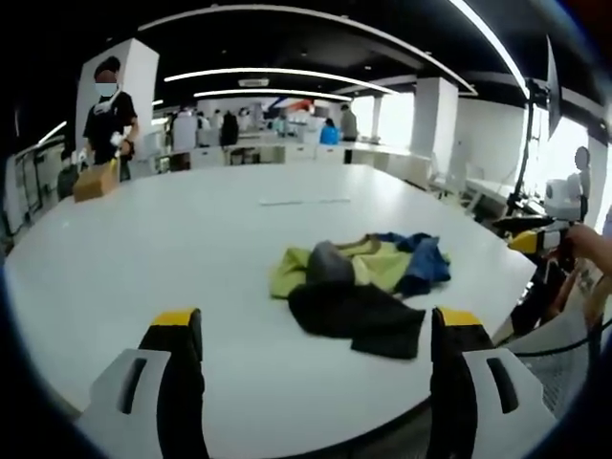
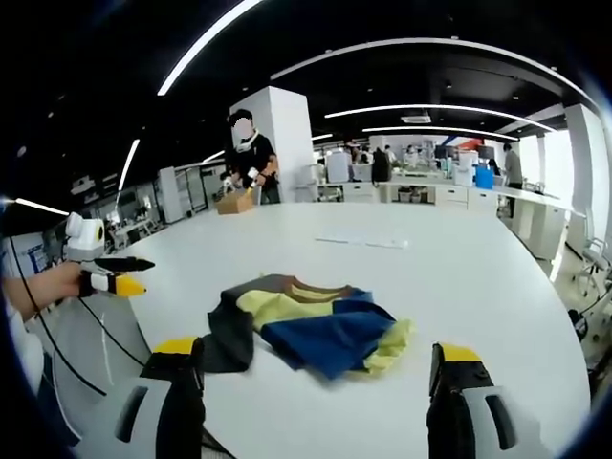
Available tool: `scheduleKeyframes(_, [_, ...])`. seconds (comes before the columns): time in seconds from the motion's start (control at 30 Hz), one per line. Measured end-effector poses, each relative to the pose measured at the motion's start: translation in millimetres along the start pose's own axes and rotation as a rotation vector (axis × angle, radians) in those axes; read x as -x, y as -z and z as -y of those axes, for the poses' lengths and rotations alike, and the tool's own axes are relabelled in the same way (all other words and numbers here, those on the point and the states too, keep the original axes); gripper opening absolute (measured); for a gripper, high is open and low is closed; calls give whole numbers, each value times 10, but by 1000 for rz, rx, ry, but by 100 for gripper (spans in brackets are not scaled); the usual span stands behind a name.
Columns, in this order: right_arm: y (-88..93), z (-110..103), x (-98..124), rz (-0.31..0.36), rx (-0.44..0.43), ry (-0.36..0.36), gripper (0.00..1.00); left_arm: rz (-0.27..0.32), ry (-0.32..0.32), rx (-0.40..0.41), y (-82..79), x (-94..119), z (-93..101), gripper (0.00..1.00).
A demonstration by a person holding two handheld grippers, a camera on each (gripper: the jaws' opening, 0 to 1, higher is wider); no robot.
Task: Fold the garment on the visible template until the final outline fits inside the template.
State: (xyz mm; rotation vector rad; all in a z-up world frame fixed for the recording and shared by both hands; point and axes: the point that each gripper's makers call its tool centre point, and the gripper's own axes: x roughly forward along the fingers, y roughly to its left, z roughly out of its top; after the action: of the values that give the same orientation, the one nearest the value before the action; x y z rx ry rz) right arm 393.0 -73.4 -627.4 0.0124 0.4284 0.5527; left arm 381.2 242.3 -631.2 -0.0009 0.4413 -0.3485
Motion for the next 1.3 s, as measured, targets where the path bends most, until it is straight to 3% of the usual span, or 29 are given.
scheduleKeyframes(0.6, [-126, 91, -228, 7, -14, -19, 86, 20, 79, -50, -179, -239, 60, 80])
scheduleKeyframes(1.3, [-278, 112, -839, -64, 38, -96, 68, 22, 142, -98, -411, -792, 39, 60])
